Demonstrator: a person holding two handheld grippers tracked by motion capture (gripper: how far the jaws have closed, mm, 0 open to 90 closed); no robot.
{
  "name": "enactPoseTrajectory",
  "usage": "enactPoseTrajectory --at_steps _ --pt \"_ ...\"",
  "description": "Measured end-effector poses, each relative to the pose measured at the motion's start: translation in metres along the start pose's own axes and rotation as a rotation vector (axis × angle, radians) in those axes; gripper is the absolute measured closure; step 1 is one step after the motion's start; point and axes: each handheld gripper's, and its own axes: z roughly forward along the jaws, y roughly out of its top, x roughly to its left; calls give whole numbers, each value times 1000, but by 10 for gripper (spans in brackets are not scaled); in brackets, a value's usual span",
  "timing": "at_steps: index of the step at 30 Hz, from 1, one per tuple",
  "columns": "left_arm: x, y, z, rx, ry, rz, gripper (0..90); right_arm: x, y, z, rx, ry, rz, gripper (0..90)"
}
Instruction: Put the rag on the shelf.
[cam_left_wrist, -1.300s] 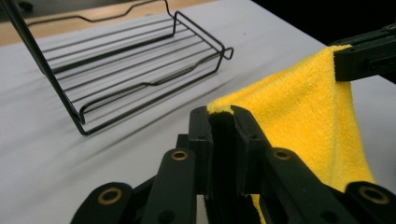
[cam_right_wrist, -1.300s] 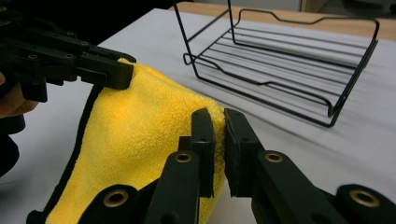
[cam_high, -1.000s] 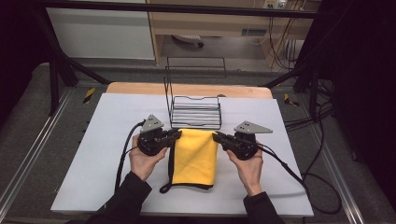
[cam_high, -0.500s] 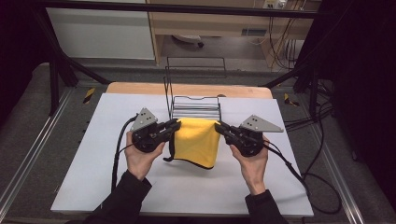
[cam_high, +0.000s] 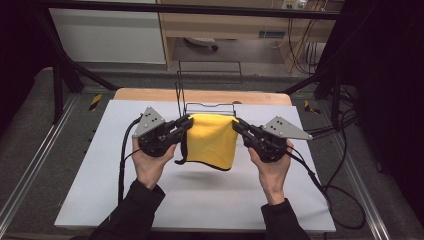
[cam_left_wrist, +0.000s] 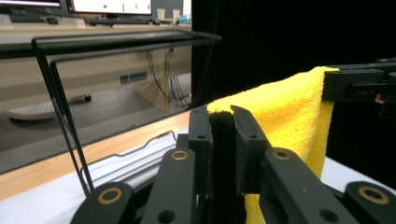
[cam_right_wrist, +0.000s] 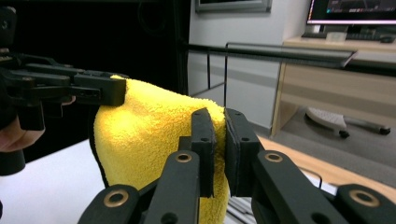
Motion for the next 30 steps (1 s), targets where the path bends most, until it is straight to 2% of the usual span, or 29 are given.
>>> enactPoseTrajectory --at_steps 5,7,10,16,27,30 --pt "0 9 -2 -40 6 -6 792 3 10 -2 -44 -11 -17 839" --pt "0 12 -3 -47 9 -3 792 4 11 -2 -50 -13 -20 839" --pt "0 20 -5 -82 13 1 792 6 19 -3 -90 -15 -26 839" --pt "0 32 -6 -118 21 8 792 8 32 -3 -140 -26 -36 839" --pt "3 49 -2 -167 30 -1 792 6 53 1 -194 -49 -50 840" --pt "4 58 0 -188 35 -2 792 5 59 2 -208 -56 -56 840"
